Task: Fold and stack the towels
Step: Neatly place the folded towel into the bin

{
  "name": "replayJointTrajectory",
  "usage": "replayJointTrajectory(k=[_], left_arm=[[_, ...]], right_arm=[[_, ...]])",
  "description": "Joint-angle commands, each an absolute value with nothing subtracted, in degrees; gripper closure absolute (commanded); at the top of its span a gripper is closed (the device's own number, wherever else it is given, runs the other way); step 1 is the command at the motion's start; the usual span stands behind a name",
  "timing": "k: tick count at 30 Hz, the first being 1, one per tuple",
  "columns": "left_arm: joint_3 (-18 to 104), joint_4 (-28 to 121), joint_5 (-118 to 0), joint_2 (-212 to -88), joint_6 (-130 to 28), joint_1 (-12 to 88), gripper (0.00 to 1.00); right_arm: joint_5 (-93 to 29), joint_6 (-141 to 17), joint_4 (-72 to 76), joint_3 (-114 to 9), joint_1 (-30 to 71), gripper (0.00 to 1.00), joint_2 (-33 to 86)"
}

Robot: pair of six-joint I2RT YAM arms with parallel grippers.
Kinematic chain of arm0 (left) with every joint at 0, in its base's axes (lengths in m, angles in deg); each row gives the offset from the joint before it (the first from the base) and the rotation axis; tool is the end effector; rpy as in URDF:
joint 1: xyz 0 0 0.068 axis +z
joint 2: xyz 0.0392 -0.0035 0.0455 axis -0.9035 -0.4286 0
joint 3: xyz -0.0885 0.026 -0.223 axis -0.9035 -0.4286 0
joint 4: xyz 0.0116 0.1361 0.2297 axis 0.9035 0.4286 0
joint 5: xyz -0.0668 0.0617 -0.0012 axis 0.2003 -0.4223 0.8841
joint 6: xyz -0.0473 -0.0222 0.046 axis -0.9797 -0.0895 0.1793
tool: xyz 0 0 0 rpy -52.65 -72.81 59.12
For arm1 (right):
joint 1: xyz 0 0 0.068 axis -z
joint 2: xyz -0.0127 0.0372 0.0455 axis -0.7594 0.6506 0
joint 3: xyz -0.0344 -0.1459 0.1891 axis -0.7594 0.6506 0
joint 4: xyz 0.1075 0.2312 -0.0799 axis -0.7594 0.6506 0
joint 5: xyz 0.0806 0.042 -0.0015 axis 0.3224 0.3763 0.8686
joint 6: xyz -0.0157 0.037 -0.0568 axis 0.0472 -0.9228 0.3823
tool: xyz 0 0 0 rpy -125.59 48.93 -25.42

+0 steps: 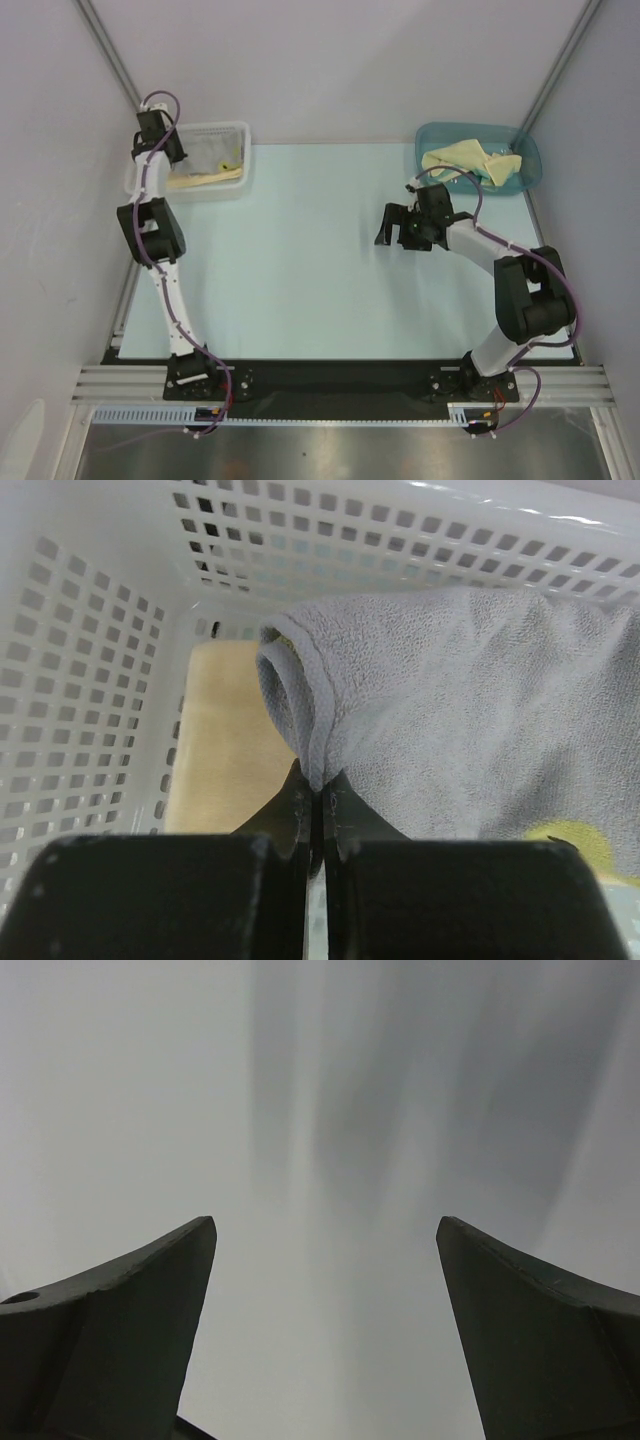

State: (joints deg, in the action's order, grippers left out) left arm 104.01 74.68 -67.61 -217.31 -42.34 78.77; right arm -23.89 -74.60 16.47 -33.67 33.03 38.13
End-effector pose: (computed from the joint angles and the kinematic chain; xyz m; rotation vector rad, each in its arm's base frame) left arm 0.5502 0.1389 0.1946 -0.3200 2.1755 0.1172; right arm 0.3335 0.1139 0.1464 -0.0585 2.5056 0.6014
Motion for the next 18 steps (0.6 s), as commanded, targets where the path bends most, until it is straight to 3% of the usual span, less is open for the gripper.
replayJointTrajectory(k=[1,18], left_arm=[[105.3,74.0,-64.4,-219.1,-41.7,81.1,1.00],[106.8,73.4,-66.6,-220.7,-40.4,83.3,1.00]], right_arm=[[-24.3,-73.5,15.5,-36.1,33.1,0.00,39.2],[-24.7,-73.5,15.7,-37.8,32.6,0.00,43.8]])
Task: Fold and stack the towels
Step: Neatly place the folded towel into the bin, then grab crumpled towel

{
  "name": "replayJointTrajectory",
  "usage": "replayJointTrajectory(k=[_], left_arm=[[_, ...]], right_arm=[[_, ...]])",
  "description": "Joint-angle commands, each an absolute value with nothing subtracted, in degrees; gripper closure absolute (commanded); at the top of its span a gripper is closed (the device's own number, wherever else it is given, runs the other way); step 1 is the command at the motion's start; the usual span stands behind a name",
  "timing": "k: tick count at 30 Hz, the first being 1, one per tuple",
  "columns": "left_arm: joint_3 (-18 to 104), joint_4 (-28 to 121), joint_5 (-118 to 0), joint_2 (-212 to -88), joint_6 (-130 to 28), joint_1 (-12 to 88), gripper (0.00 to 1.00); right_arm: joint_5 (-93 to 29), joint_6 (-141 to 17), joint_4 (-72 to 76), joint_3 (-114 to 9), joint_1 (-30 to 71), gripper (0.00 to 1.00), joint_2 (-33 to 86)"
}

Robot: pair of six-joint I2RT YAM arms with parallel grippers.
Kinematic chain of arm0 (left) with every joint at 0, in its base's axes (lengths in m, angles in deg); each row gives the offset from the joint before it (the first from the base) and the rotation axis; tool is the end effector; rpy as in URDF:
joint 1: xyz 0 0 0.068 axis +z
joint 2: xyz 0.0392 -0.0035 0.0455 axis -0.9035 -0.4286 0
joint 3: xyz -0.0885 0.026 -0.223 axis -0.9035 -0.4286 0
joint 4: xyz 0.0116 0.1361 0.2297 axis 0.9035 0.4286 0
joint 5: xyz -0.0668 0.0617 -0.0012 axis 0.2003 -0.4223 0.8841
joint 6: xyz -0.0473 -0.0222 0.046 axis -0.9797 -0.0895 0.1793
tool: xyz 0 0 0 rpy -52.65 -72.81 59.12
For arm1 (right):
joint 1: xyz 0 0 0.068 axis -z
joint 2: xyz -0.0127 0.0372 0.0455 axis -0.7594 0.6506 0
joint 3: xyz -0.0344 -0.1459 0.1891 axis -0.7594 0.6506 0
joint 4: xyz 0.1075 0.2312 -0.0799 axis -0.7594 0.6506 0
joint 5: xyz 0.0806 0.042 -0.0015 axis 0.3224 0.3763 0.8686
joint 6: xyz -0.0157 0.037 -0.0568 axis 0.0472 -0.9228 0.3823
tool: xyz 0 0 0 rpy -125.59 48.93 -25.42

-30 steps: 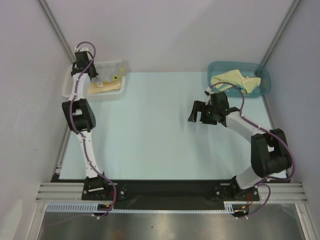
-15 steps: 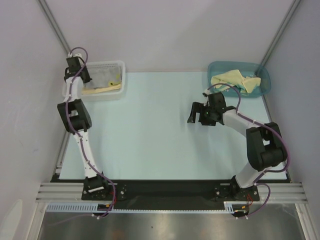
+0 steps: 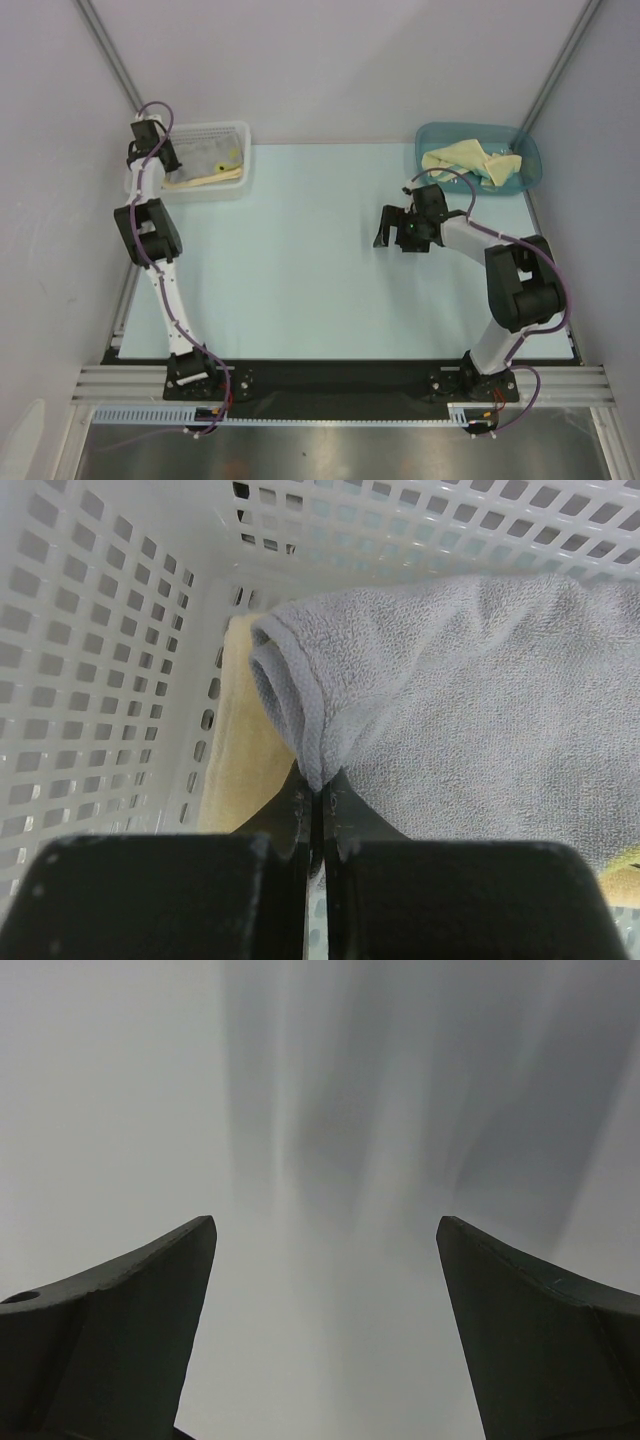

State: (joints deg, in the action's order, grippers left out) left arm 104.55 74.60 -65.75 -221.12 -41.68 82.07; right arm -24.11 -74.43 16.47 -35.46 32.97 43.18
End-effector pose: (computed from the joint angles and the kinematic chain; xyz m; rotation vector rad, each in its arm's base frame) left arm 0.5467 0.1701 0.1616 -0.3620 2.2250 0.1129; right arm 0.3416 0.1164 0.1265 -0.0522 2.5627 0.5849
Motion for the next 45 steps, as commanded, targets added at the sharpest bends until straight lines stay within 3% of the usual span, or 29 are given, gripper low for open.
replayJointTrajectory(k=[1,11,13,15,24,29,30,40,45], left_arm=[[106.8,73.2,-66.3,-220.7,-40.6,83.6,1.00],[104.8,73.7,-69.8,-218.1,-41.1,84.0,0.95],[104.3,74.4,-70.0,-217.6,-41.2,83.9,0.75],[104.3,75.2,-71.7,-216.2,-42.1,84.0,0.44],[90.6,69.6,-58.8,-201.5,-52.5,83.5,0.19],[86.2,72.6,-58.6,-195.5,-54.9,81.3,0.13],[85.6,72.2,-58.0,-194.1,-55.0,80.6,0.04],[58.6,64.1,-49.0,-182.0,-64.3,76.7,0.00],[47.1,57.5,-50.3,-173.0,-63.6,70.8,0.00]], right_arm=[[-24.7,-73.4,15.8,-38.0,32.6,0.00,43.8],[-24.9,-73.8,15.6,-38.2,32.1,0.00,44.4],[-24.8,-74.2,15.2,-38.3,31.8,0.00,44.3],[-24.8,-74.3,15.2,-38.5,31.7,0.00,44.3],[-29.1,-75.9,17.4,-43.7,31.7,0.00,40.9],[-37.2,-78.8,18.4,-49.4,33.2,0.00,38.0],[-37.7,-79.3,18.5,-50.3,33.8,0.00,37.7],[-45.0,-80.5,12.5,-58.2,45.4,0.00,42.2],[-40.2,-81.4,13.7,-66.0,52.6,0.10,51.0]])
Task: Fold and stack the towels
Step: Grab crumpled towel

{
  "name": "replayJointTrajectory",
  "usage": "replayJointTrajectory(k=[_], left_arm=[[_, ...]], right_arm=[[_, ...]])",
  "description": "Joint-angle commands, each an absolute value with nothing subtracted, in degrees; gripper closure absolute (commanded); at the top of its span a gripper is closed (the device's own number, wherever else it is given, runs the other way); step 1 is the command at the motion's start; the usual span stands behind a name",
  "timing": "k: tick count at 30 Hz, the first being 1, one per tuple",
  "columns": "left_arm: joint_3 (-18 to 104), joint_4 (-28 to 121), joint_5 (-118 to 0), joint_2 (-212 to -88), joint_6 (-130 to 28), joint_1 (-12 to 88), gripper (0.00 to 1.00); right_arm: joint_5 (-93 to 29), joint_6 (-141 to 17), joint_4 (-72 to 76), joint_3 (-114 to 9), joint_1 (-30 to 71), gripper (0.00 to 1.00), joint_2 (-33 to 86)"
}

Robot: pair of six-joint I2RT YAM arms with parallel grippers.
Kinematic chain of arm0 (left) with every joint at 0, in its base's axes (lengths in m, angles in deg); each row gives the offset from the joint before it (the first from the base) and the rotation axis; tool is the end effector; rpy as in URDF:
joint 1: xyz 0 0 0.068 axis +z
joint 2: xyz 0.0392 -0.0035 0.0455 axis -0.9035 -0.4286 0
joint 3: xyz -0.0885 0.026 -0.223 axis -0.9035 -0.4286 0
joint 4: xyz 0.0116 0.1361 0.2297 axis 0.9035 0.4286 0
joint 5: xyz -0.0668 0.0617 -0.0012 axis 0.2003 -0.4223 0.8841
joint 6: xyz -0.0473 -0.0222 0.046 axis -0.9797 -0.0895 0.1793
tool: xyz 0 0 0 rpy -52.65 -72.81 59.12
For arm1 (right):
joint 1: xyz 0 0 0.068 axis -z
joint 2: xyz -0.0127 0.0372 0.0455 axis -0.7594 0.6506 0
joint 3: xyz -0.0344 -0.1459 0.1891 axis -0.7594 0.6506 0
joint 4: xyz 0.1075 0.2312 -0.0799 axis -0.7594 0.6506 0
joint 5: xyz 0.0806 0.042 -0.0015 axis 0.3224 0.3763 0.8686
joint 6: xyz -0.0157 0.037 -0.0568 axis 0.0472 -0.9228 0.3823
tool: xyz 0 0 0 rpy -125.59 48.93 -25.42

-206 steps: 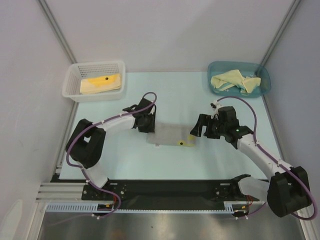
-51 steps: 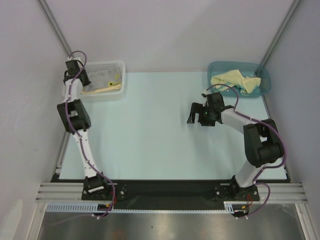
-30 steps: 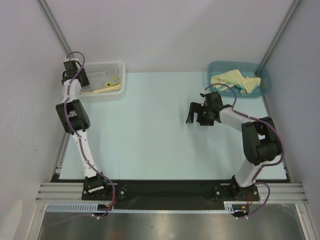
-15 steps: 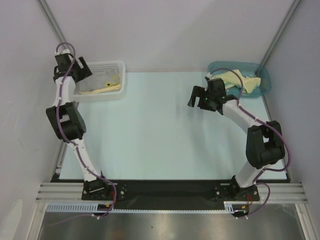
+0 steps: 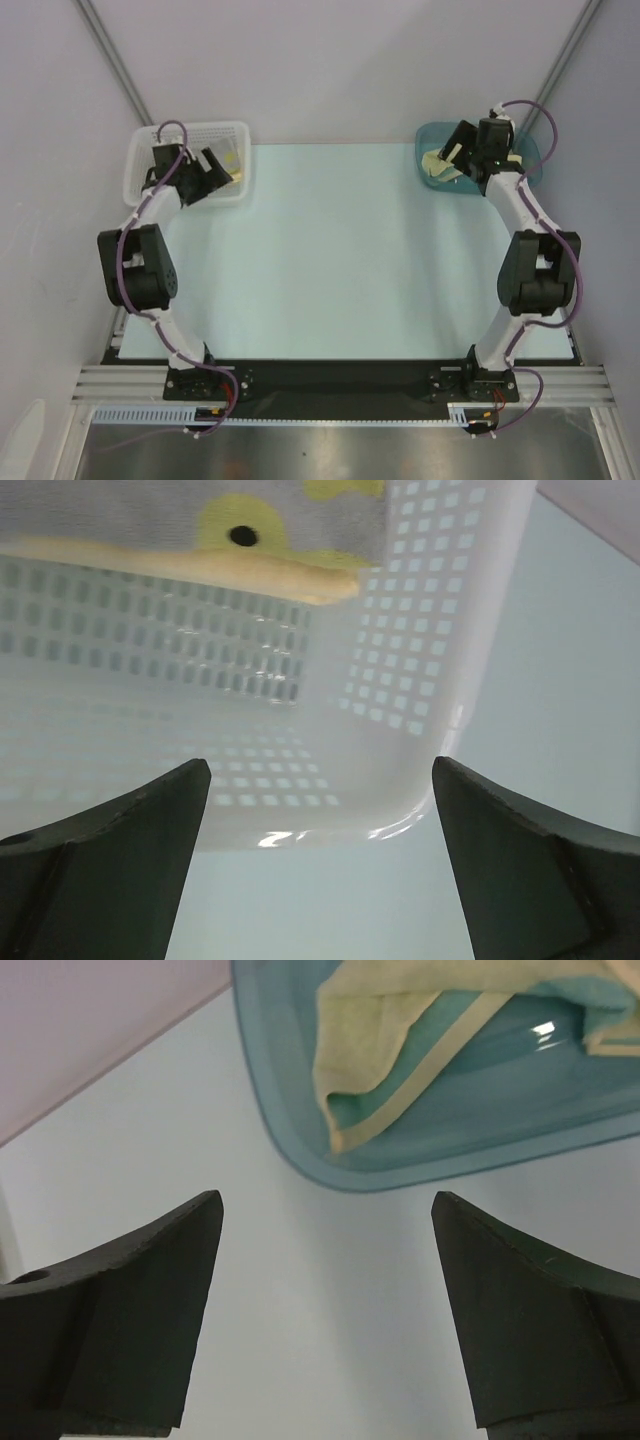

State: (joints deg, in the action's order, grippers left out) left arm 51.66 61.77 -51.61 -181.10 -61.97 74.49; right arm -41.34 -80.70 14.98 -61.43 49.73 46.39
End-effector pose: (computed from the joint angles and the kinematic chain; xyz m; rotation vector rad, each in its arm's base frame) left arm 0.4339 0.0598 0.1995 -0.4773 2.2057 -0.4258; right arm 0.4364 -0.0043 0.2623 0.4859 2.0393 0.2324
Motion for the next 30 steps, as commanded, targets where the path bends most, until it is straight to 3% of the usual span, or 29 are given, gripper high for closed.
replayJointTrajectory(k=[1,5,9,19,30], left_arm=[[43.5,56.5,-50.1,-171.8,-63.5,69.8,0.00],[39.8,58.6,-55.8,-168.0,-61.1,62.3,0.00],[40.9,61.1,-62.5,-167.2,-57.2,57.1,0.00],[49.2,64.2,-64.4,-171.8,-54.1,55.7,0.02],[45.6,76.1,-78.5,-167.5,-54.4,51.7,0.10]], right_arm=[[-40.2,-81.4,14.1,-67.5,53.1,0.11,52.4],[-38.6,-81.5,16.1,-76.1,55.1,0.19,62.6],[-36.9,-81.2,19.0,-84.3,56.3,0.20,69.7],[-38.1,-76.5,14.2,-87.4,59.3,0.23,73.7],[-36.6,-74.1,19.0,-101.9,62.2,0.25,86.5]])
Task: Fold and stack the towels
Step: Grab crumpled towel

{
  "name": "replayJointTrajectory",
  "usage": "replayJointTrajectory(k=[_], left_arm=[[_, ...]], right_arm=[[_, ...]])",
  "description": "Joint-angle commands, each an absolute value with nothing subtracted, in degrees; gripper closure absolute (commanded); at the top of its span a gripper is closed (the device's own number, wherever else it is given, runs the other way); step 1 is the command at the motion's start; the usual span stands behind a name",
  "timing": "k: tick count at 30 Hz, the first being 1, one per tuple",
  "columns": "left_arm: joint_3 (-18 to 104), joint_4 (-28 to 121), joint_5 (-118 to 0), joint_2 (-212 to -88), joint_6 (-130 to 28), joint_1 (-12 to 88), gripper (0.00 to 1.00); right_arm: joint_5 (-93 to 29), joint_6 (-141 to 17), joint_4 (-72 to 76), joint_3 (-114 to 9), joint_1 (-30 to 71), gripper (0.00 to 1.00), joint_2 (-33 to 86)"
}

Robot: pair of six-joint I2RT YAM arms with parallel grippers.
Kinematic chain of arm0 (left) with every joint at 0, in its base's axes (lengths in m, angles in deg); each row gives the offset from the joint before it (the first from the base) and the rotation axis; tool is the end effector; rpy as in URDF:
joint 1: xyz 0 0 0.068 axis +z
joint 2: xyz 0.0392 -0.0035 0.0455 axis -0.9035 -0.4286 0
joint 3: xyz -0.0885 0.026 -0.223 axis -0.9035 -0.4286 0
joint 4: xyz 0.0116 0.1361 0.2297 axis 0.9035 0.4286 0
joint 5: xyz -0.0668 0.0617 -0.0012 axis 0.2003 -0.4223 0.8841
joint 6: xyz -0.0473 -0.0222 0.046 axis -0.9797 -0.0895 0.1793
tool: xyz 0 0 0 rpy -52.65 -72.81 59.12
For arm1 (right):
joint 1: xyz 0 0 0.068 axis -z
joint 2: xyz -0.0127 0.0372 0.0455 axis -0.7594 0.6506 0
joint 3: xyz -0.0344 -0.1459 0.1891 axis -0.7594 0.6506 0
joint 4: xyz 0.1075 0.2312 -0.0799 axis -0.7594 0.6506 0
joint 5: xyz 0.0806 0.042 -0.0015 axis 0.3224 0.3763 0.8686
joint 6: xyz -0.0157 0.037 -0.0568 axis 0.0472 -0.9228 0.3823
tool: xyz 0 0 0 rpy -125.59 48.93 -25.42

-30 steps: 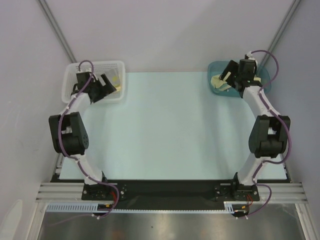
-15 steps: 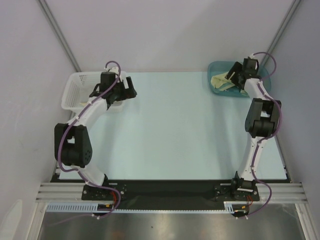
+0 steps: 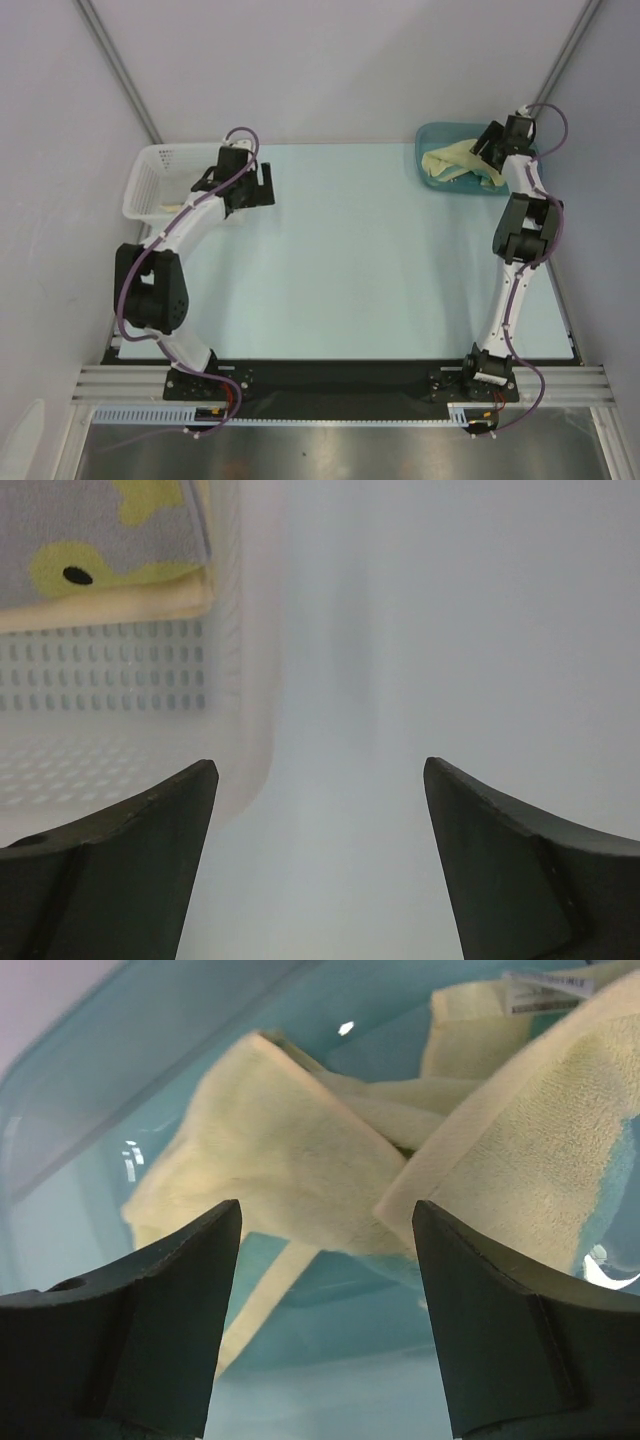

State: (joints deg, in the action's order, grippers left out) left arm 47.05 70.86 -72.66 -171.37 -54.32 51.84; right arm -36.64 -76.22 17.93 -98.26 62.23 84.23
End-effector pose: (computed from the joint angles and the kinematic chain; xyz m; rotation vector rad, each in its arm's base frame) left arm 0.3900 -0.0832 0.2221 -0.0804 2.3208 -0.1348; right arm 0.5477 -0.1218 0.1748 0.5993 2.0748 0.1361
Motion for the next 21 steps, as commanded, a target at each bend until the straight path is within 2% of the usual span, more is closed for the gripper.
replayJointTrajectory(k=[1,4,7,10,11,13,14,15,21], left_arm=[[43.4,76.2,-79.5,-165.6,-55.6,51.7,0.10],[38.8,75.7,-80.0,-163.6,-56.3,51.7,0.12],[36.5,75.2,-81.9,-163.4,-56.1,51.7,0.18],[36.2,75.2,-83.1,-164.4,-55.9,51.8,0.26],[36.1,74.1,-84.1,-164.9,-55.8,52.2,0.31],[36.6,73.6,-83.9,-166.9,-55.6,53.5,0.34],[37.1,73.9,-83.5,-167.8,-55.7,54.3,0.35],[37.8,74.1,-83.5,-168.6,-55.9,55.9,0.35],[44.6,75.7,-86.5,-175.0,-55.0,59.0,0.36]], right_arm=[[-36.3,-73.8,18.9,-102.8,62.6,0.25,87.2],[-33.5,-72.7,18.9,-104.5,63.0,0.25,90.2],[-28.6,-72.0,18.8,-107.7,63.5,0.33,93.3],[-25.3,-71.9,16.4,-108.9,63.7,0.55,95.0],[-24.7,-72.0,15.1,-109.3,63.9,0.69,95.3],[-22.7,-72.3,13.9,-109.9,64.1,0.82,95.5],[-21.9,-72.8,13.2,-110.0,64.2,0.93,95.4],[-21.1,-73.0,11.5,-110.0,64.1,1.00,95.1],[-17.4,-76.5,6.0,-109.8,64.1,1.00,89.7]])
